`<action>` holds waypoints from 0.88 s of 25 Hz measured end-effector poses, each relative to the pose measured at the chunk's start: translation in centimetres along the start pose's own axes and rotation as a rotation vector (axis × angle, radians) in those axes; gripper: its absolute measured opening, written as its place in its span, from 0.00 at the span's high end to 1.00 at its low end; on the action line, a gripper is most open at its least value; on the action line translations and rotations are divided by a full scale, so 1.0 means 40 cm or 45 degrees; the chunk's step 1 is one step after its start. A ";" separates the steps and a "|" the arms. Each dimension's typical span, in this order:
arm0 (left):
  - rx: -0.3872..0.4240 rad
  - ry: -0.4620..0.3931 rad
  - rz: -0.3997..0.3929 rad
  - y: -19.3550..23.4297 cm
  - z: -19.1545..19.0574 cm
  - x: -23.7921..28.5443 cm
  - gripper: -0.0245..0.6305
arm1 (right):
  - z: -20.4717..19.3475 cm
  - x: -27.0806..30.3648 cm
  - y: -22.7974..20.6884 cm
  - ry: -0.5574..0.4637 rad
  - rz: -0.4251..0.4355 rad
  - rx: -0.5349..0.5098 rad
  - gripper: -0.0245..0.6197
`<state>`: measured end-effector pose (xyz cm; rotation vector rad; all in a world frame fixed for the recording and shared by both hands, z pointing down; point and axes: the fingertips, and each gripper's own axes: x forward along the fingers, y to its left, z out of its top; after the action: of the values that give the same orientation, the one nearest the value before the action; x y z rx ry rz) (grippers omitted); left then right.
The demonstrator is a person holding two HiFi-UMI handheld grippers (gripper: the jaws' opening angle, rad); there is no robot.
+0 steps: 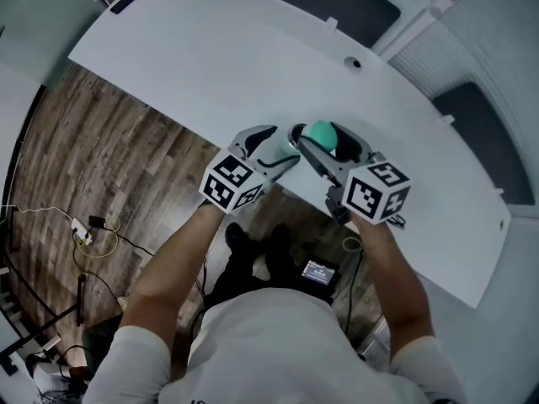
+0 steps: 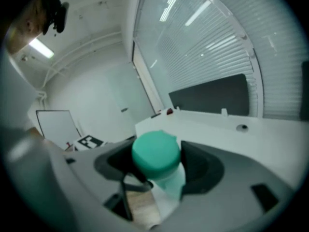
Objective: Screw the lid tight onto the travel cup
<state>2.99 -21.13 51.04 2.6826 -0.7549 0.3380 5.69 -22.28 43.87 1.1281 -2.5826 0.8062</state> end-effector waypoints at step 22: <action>0.275 0.233 -0.170 0.008 -0.058 0.105 0.46 | -0.009 0.089 0.020 0.186 0.041 -0.475 0.47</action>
<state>6.00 -22.43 54.57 2.8326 -0.5079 0.6538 2.68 -23.81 45.24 0.8838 -2.4932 0.3711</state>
